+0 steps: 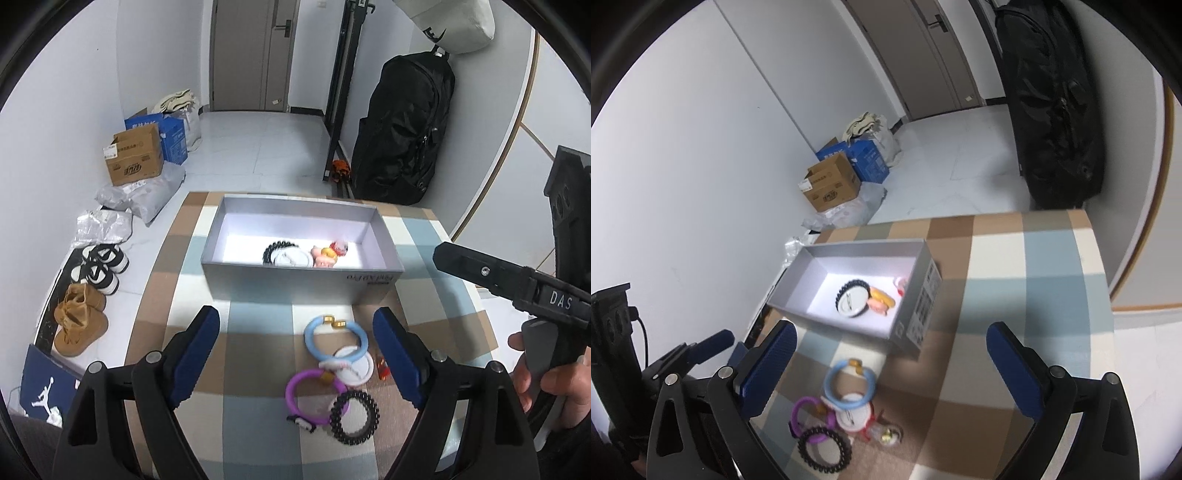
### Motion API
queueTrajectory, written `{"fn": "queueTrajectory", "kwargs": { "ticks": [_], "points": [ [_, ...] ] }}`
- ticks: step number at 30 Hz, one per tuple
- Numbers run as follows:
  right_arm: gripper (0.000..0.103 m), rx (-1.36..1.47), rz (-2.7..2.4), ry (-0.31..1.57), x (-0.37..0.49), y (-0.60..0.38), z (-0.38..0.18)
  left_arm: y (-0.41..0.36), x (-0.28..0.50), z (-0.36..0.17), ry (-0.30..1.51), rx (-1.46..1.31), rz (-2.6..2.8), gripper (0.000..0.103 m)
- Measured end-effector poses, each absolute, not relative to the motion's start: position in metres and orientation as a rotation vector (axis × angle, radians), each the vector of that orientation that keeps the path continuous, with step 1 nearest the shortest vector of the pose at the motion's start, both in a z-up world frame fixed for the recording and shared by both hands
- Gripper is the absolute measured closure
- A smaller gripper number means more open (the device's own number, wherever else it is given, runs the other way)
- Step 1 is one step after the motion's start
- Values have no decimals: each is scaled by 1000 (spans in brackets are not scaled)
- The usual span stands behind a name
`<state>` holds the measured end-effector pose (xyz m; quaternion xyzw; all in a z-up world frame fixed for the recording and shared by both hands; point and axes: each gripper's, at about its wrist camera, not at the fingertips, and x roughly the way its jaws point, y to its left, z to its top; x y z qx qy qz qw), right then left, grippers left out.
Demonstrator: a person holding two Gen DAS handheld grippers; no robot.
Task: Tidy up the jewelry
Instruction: 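Pull both grippers back from the grey box, then lower the left gripper onto the second black coiled bracelet and close it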
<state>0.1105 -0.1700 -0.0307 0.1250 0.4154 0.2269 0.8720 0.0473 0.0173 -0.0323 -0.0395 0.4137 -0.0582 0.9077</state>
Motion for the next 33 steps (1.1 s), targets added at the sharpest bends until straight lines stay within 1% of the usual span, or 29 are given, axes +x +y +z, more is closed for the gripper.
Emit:
{"fn": "queueTrajectory", "kwargs": {
  "ticks": [2, 8, 18, 27, 28, 30, 33],
  "points": [
    [0, 262, 471, 878, 105, -171, -34, 17, 44, -36, 866, -91, -116, 19],
    [0, 246, 462, 894, 91, -172, -39, 18, 27, -47, 901, -119, -126, 18],
    [0, 242, 460, 900, 77, -174, -42, 11, 9, -70, 1069, -157, -161, 19],
    [0, 226, 468, 897, 70, -171, -40, 5, 6, -72, 1099, -216, -233, 19],
    [0, 226, 469, 897, 70, -171, -40, 5, 6, -73, 1102, -228, -242, 19],
    [0, 225, 466, 899, 69, -171, -40, 6, 7, -75, 1107, -249, -252, 28],
    [0, 228, 466, 900, 68, -173, -40, 6, 8, -78, 1117, -265, -244, 29]
  ]
}}
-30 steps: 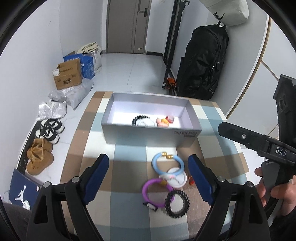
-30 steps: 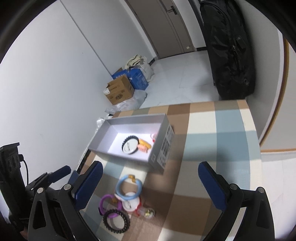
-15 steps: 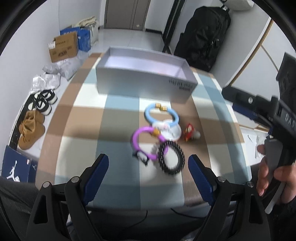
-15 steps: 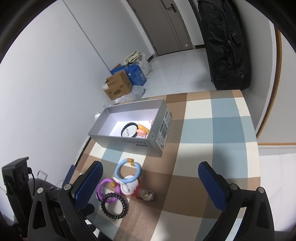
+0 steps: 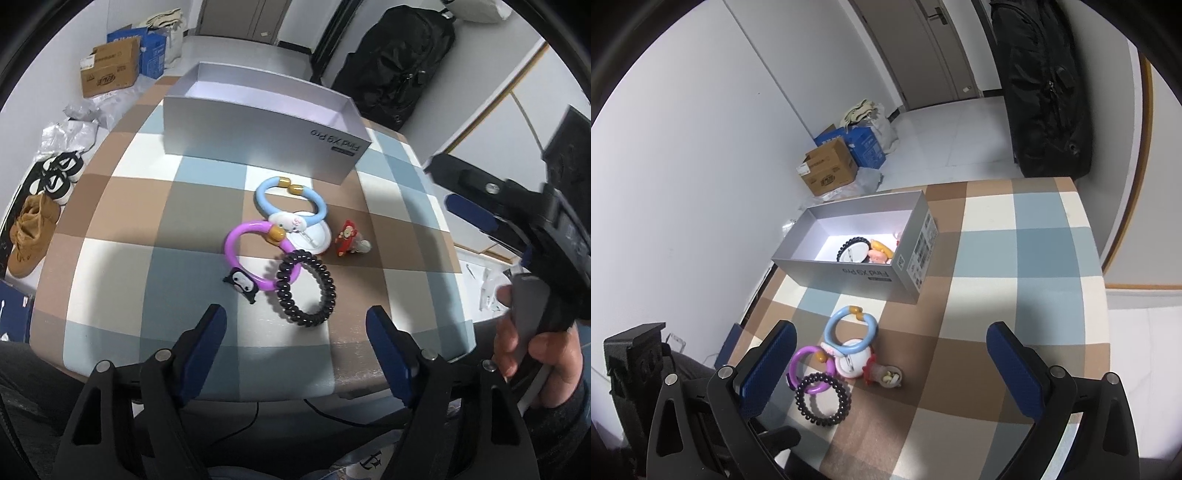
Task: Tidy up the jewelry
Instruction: 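Lower the left gripper onto the second black coiled bracelet and close it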
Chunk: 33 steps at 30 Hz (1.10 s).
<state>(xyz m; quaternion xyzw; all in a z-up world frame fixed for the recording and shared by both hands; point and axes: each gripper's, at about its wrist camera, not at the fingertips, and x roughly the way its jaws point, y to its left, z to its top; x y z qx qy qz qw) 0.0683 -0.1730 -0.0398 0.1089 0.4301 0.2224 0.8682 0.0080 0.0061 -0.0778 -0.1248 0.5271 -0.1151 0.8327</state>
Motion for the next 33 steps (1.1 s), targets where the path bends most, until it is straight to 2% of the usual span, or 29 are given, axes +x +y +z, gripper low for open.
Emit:
{"fn": "queueTrajectory", "kwargs": {
  "ticks": [1, 3, 6, 9, 13, 18, 24, 33],
  "points": [
    [0, 231, 468, 899, 68, -174, -40, 6, 8, -79, 1117, -267, -236, 31],
    [0, 235, 468, 899, 67, -175, -39, 6, 10, -81, 1129, -285, -249, 46],
    [0, 240, 470, 895, 66, -177, -38, 4, 13, -85, 1152, -297, -262, 62],
    [0, 236, 470, 897, 66, -177, -38, 4, 16, -87, 1170, -318, -262, 69],
    [0, 243, 475, 894, 65, -179, -37, 6, 19, -93, 1208, -323, -230, 73],
    [0, 245, 477, 892, 64, -180, -37, 9, 19, -95, 1222, -358, -241, 89],
    [0, 249, 474, 898, 64, -181, -37, 15, 22, -95, 1220, -402, -249, 96],
    [0, 246, 461, 917, 63, -183, -42, 12, 18, -87, 1178, -336, -229, 98]
  ]
}}
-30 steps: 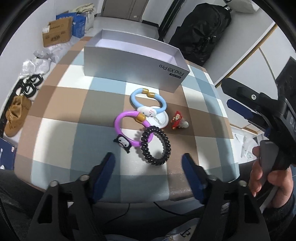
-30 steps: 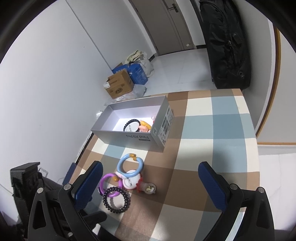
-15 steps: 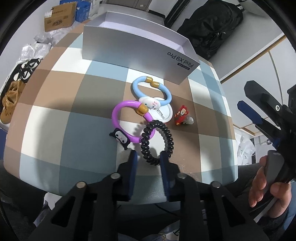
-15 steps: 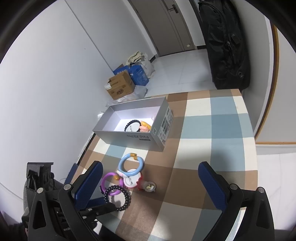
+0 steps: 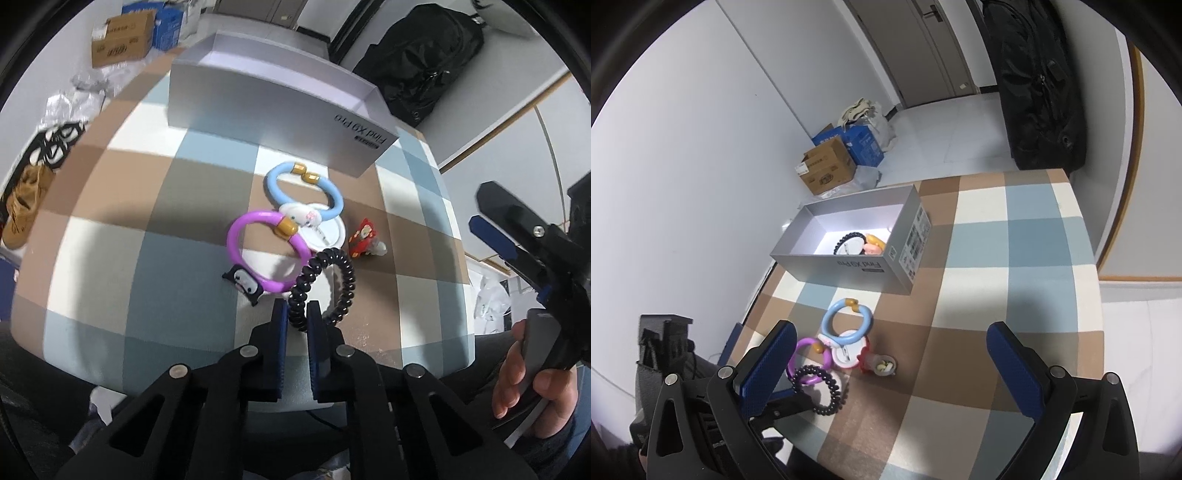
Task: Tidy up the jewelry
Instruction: 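Lower the left gripper onto the second black coiled bracelet and close it, then lift the black bracelet with the left gripper while the right gripper grasps the clear red pacifier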
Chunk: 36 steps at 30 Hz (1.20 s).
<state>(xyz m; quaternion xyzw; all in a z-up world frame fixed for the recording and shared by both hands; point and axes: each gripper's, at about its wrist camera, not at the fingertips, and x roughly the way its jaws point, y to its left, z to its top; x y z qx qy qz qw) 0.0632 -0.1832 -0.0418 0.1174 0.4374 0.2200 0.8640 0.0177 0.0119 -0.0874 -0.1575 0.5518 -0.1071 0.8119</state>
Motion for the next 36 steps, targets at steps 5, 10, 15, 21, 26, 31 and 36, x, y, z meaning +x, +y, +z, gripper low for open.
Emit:
{"fn": "queueTrajectory", "kwargs": {
  "ticks": [5, 10, 15, 21, 26, 31, 36],
  "points": [
    [0, 256, 451, 932, 63, -185, -46, 10, 15, -82, 1146, -282, -215, 98],
    [0, 275, 431, 942, 62, -190, -49, 9, 13, -76, 1117, -253, -223, 98],
    [0, 314, 410, 964, 65, -197, -54, 3, 10, -65, 1071, -208, -234, 98],
    [0, 281, 432, 1004, 62, -187, -62, 9, 5, -51, 998, -202, -219, 98],
    [0, 205, 455, 1042, 60, -172, -70, 21, 7, -48, 976, -252, -209, 98],
    [9, 158, 465, 1063, 60, -159, -76, 27, 11, -48, 972, -273, -209, 98],
    [27, 114, 489, 1104, 63, -144, -85, 32, 13, -49, 972, -294, -210, 98]
  ]
}}
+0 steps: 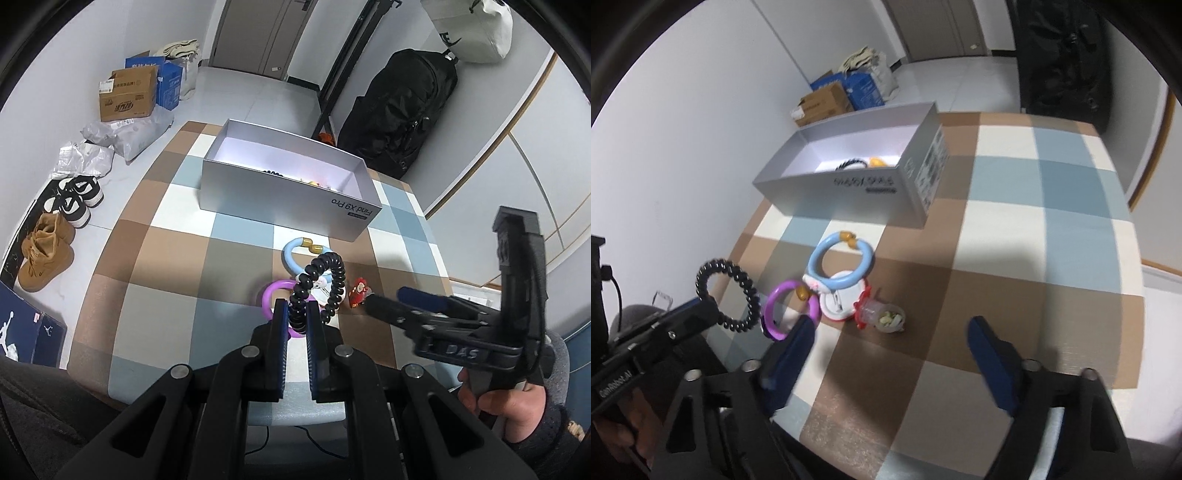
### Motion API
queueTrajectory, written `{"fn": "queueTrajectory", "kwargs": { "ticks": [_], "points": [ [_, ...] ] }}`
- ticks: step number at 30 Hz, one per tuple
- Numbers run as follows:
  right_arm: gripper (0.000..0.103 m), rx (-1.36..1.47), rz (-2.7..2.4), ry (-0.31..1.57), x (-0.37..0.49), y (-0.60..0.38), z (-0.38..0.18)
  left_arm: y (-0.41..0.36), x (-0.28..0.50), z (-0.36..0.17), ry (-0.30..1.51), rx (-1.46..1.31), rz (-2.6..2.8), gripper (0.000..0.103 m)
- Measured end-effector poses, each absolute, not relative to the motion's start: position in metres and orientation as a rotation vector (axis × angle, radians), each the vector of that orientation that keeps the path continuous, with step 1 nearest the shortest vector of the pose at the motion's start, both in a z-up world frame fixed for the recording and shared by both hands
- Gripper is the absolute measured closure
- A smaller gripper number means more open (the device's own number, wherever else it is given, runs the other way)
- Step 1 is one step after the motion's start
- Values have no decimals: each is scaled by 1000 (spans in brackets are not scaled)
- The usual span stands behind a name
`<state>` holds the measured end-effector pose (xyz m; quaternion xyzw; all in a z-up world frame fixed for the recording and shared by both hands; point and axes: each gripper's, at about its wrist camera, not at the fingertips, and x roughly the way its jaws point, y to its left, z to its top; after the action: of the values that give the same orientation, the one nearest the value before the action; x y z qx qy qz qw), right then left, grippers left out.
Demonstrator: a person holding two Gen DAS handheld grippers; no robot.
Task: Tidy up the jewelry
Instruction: 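Lift the black bracelet with the left gripper while the right gripper grasps the clear red pacifier, then carry the bracelet and pacifier over the grey box with both grippers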
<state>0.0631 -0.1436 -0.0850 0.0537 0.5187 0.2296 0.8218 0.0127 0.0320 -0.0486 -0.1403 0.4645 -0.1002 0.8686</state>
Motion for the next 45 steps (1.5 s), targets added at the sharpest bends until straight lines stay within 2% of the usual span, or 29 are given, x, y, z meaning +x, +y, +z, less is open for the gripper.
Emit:
{"fn": "queueTrajectory", "kwargs": {
  "ticks": [4, 9, 10, 14, 15, 45],
  "points": [
    [39, 84, 501, 1115, 66, -132, -89, 34, 13, -47, 965, -290, -211, 98],
    [42, 53, 503, 1116, 68, -121, -91, 37, 14, -49, 970, -293, -212, 98],
    [45, 49, 503, 1116, 68, -120, -91, 38, 14, -48, 969, -294, -211, 98],
    [71, 33, 478, 1119, 70, -119, -93, 39, 16, -48, 970, -298, -213, 98],
    [73, 30, 467, 1118, 70, -120, -93, 39, 16, -48, 971, -299, -214, 98],
    [74, 208, 543, 937, 77, -136, -42, 30, 43, -35, 945, -292, -195, 98]
  ]
}}
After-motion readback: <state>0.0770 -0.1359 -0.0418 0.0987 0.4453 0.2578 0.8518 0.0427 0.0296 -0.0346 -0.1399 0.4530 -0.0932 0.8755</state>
